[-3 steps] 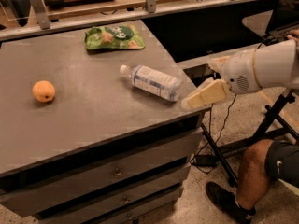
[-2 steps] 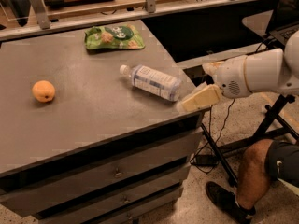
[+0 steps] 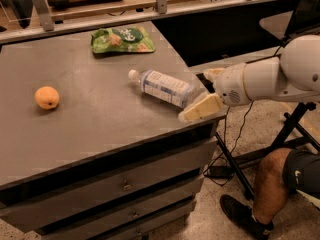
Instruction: Move blue plastic bottle near orange
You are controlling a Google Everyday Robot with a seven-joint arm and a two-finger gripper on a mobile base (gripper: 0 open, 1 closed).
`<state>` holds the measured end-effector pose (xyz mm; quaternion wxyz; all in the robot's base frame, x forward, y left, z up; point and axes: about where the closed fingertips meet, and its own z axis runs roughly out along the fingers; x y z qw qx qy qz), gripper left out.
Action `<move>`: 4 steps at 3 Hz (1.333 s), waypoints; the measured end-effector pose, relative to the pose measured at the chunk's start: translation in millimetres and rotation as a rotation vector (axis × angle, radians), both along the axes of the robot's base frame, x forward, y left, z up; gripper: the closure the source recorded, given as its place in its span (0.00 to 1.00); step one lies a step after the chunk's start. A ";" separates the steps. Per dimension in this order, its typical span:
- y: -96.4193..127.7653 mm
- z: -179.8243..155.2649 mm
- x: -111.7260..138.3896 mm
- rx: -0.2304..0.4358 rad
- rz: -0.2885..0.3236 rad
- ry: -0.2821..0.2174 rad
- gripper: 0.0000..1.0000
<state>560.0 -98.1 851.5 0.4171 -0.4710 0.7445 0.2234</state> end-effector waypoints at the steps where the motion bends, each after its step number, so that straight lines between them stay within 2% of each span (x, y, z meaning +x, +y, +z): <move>1: 8.1 -4.2 7.9 0.000 0.024 -0.018 0.00; 2: 13.4 -3.5 14.4 0.009 0.031 -0.020 0.18; 4: 19.6 -2.7 16.4 -0.008 0.037 0.004 0.64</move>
Offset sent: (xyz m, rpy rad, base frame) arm 0.0230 0.0147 -0.0024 0.0203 -0.0222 0.0305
